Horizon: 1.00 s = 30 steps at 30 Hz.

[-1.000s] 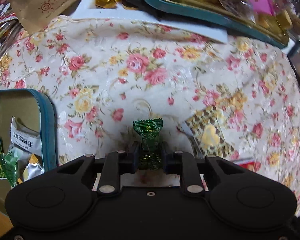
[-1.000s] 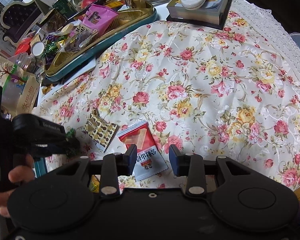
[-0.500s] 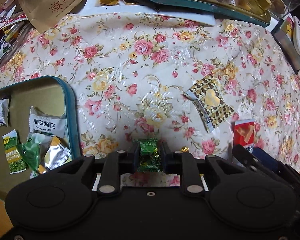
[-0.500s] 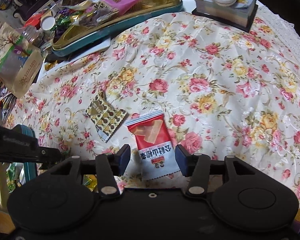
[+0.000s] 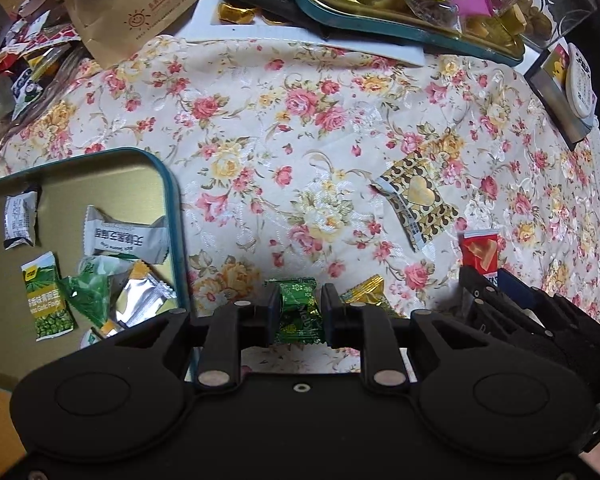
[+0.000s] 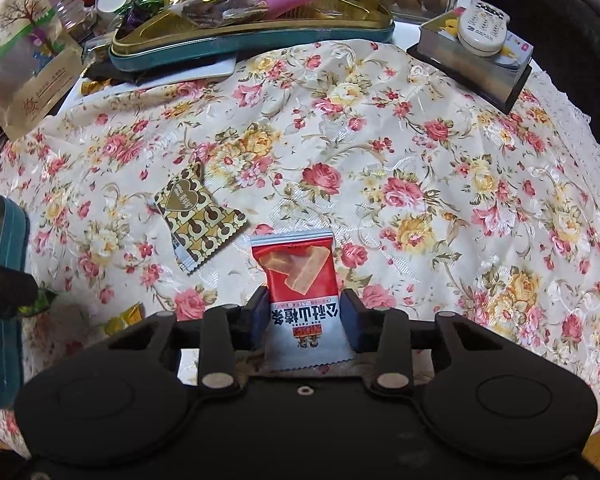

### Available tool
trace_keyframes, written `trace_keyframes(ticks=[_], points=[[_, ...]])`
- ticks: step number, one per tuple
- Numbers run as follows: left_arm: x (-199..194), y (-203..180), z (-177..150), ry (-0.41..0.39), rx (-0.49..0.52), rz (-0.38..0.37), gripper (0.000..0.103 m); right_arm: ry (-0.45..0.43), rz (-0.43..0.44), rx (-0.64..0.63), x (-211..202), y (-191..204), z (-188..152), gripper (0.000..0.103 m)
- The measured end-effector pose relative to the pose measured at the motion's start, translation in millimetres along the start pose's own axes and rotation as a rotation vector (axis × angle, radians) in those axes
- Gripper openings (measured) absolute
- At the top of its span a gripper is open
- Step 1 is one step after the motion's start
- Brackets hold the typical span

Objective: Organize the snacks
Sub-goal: 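Carry the red packet and green-gold candy over the gold tray with both tools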

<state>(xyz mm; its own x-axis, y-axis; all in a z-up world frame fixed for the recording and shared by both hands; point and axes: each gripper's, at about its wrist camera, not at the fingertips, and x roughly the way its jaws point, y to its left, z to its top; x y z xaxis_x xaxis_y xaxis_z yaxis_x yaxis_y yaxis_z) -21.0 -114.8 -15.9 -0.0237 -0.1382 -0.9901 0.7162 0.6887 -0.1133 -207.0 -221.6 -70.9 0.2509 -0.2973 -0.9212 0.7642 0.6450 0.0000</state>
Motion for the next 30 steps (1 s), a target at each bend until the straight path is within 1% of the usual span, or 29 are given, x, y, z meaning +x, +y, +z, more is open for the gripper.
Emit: trace_keyframes(ticks=[3, 6, 11, 14, 16, 19, 22, 26, 30], points=[[-5.7, 7.0, -1.7, -0.006, -0.013, 0.0, 0.029, 0.021, 0.001, 0.031, -1.6, -4.8, 1.5, 0.037], [-11.1, 14.6, -2.4, -0.014, -0.02, -0.006, 0.029, 0.028, 0.026, 0.096, -7.8, -11.1, 3.5, 0.037], [-23.2, 30.4, -2.0, -0.03, -0.029, -0.023, 0.029, -0.019, 0.064, 0.148, -27.0, -11.9, 14.2, 0.038], [-32.6, 42.8, -2.0, -0.032, -0.033, -0.02, 0.029, -0.044, 0.109, 0.163, -39.6, -4.8, 22.2, 0.038], [-40.6, 51.3, -1.7, -0.033, -0.023, -0.003, 0.029, -0.055, 0.144, 0.169, -47.8, 3.0, 28.1, 0.038], [-53.7, 65.3, -0.8, -0.056, -0.001, 0.035, 0.029, -0.073, 0.202, 0.162, -60.0, 18.2, 35.0, 0.038], [-64.4, 85.7, -1.6, -0.076, 0.015, 0.091, 0.029, -0.094, 0.247, 0.133, -73.3, 35.2, 39.6, 0.038], [-73.1, 126.8, -8.9, -0.099, -0.021, 0.142, 0.029, -0.114, 0.307, 0.111, -90.8, 55.4, 41.8, 0.038], [-73.0, 166.0, -15.7, -0.1, -0.077, 0.156, 0.029, -0.119, 0.36, 0.093, -99.9, 78.5, 43.8, 0.038]])
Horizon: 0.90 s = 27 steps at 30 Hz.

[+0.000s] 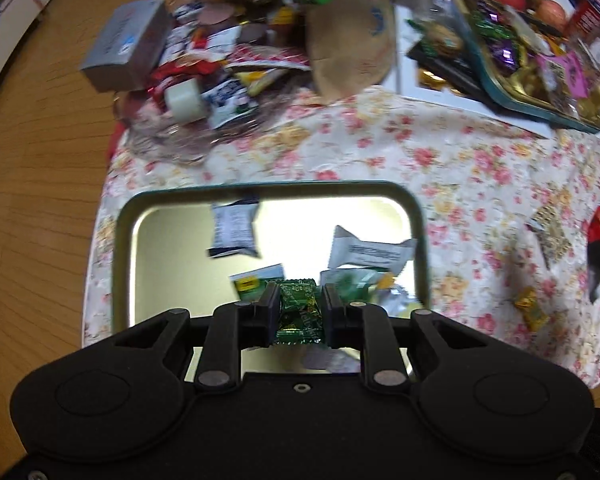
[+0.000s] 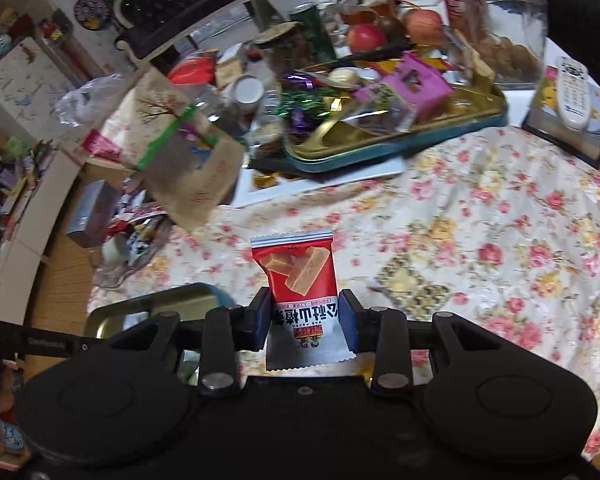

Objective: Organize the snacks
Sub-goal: 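Carry the red packet and green-gold candy over the gold tray with both tools, then open the left tool to drop the green-gold candy while the right tool drops the red packet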

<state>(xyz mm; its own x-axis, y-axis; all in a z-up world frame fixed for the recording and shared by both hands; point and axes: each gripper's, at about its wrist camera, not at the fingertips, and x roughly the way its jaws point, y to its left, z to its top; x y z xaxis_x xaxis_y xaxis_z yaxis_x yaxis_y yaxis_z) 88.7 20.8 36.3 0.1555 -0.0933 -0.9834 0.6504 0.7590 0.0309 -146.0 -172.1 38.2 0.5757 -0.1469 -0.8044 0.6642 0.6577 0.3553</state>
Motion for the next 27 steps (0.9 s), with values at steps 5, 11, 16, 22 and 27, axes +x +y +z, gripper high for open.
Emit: trace_keyframes(ticks=[5, 11, 16, 22, 27], points=[[-0.2, 34.6, 0.1, -0.01, 0.006, -0.04, 0.029, 0.018, 0.041, -0.053, 4.0, 36.7, -7.1, 0.038], [9.8, 64.3, 0.5, -0.021, 0.018, 0.0, 0.031, 0.068, 0.096, -0.123, 12.6, 79.5, -24.6, 0.038], [19.7, 80.8, 0.2, 0.008, -0.056, 0.041, 0.031, 0.124, 0.122, -0.166, 23.5, 104.1, -40.3, 0.038], [17.2, 75.4, 0.3, -0.01, -0.044, 0.097, 0.031, 0.188, 0.158, -0.2, 37.1, 125.2, -53.7, 0.038], [15.6, 66.9, 1.0, -0.014, -0.015, 0.076, 0.036, 0.198, 0.233, -0.221, 33.2, 141.6, -60.2, 0.043]])
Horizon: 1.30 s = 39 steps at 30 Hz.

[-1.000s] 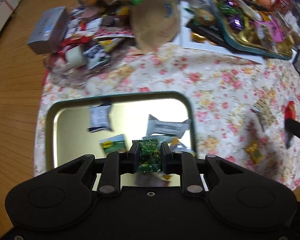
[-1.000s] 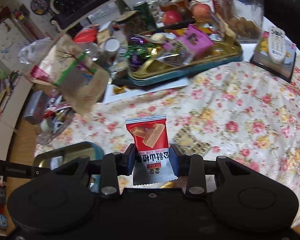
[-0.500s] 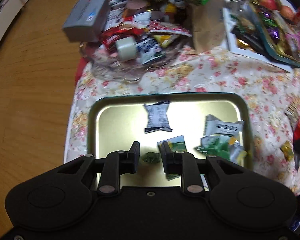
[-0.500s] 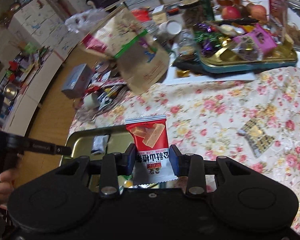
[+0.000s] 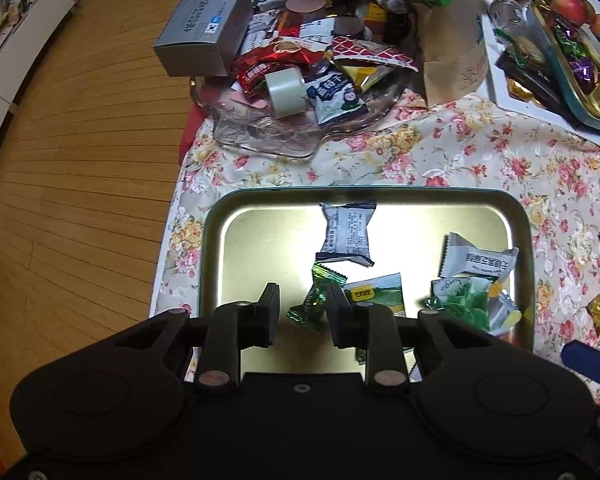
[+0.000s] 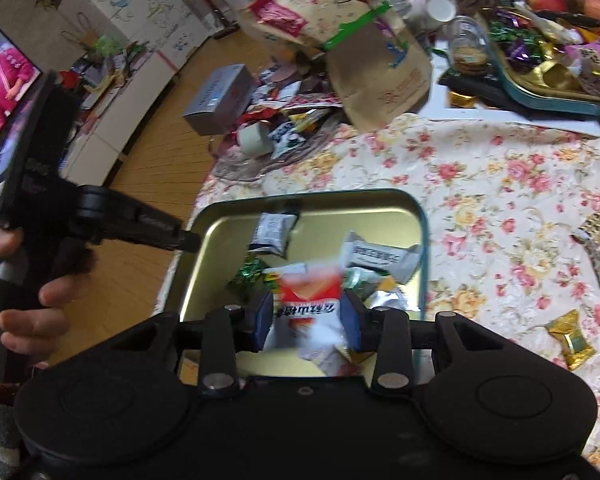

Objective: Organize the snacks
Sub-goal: 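Open the left tool to drop the green-gold candy while the right tool drops the red packet, then move both tools back to the heart-print packet and gold candy on the cloth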

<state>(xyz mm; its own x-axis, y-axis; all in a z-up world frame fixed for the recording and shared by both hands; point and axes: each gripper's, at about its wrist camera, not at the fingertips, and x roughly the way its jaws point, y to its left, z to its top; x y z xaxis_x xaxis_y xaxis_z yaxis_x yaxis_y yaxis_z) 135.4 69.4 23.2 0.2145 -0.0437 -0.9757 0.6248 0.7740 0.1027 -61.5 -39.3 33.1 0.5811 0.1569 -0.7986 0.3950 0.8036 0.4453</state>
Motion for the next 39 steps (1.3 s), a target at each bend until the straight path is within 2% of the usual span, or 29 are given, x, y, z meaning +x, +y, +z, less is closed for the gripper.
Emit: trace_keyframes(ticks=[5, 10, 13, 17, 19, 23, 33, 39], points=[[-2.0, -6.0, 1.8, 0.004, -0.001, -0.028, 0.036, -0.005, 0.024, 0.008, -6.1, 2.7, -0.1, 0.046], [-7.3, -18.4, 3.2, 0.005, 0.005, -0.064, 0.036, -0.011, -0.024, 0.045, -10.4, -12.5, 3.0, 0.046], [-12.2, -30.1, 4.7, 0.004, -0.034, -0.097, 0.035, -0.017, -0.068, 0.063, -13.1, -24.3, 4.6, 0.046], [-8.9, -53.5, 5.6, 0.044, -0.128, -0.261, 0.035, -0.027, -0.125, 0.066, -19.8, -40.2, 5.0, 0.046], [-6.2, -72.1, 5.9, 0.074, -0.119, -0.286, 0.035, -0.038, -0.146, 0.067, -26.0, -49.5, 5.2, 0.046], [-14.4, -112.5, 7.5, 0.058, -0.062, -0.239, 0.034, -0.062, -0.193, 0.103, -38.8, -75.0, 6.4, 0.046], [-32.3, -209.5, 3.4, 0.012, 0.125, -0.214, 0.035, -0.097, -0.323, 0.257, -68.8, -154.5, 2.4, 0.046], [-20.7, -251.9, -8.5, 0.053, 0.221, -0.183, 0.035, -0.097, -0.372, 0.32, -78.8, -191.3, -5.2, 0.046]])
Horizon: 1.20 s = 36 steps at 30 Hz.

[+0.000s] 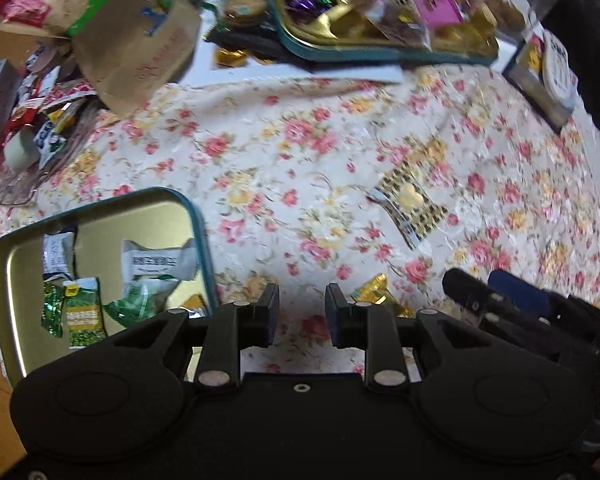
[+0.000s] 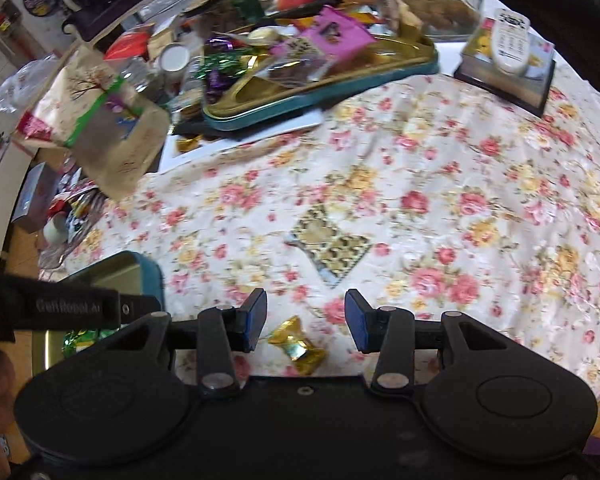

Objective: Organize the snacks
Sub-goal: 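Move both tools back to the heart-print packet and gold candy on the cloth, then grasp the brown heart-print packet with the right tool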

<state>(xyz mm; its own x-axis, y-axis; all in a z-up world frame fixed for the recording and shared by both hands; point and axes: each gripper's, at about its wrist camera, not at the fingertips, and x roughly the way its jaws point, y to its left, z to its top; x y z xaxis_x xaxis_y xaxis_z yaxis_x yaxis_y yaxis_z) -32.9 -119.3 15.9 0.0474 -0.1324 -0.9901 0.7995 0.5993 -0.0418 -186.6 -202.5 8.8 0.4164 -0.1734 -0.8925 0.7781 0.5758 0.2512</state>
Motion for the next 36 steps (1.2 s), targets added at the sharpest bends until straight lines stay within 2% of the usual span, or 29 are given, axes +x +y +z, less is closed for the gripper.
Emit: trace_keyframes(ticks=[6, 11, 18, 27, 32, 36], points=[[11.2, -9.1, 3.6, 0.069, -0.016, -0.043, 0.035, 0.008, -0.028, 0.036, 4.7, -22.5, 2.1, 0.046], [4.7, -3.4, 14.1, 0.053, -0.074, -0.045, 0.035, 0.019, -0.07, 0.085, 13.5, -42.4, 3.7, 0.046], [-5.2, -3.5, 22.8, 0.048, -0.103, -0.106, 0.035, 0.02, -0.109, 0.105, 27.5, -51.5, 3.1, 0.046], [-10.7, 9.5, 21.7, 0.041, -0.134, -0.117, 0.035, -0.012, -0.08, -0.021, 39.2, -19.3, 29.8, 0.048], [-13.6, 21.0, 21.2, 0.029, -0.169, -0.112, 0.035, 0.029, -0.069, -0.09, 56.1, -1.1, 42.7, 0.049], [-14.5, 25.2, 20.8, 0.03, -0.176, -0.118, 0.035, 0.067, -0.1, -0.197, 71.5, 16.4, 46.3, 0.05]])
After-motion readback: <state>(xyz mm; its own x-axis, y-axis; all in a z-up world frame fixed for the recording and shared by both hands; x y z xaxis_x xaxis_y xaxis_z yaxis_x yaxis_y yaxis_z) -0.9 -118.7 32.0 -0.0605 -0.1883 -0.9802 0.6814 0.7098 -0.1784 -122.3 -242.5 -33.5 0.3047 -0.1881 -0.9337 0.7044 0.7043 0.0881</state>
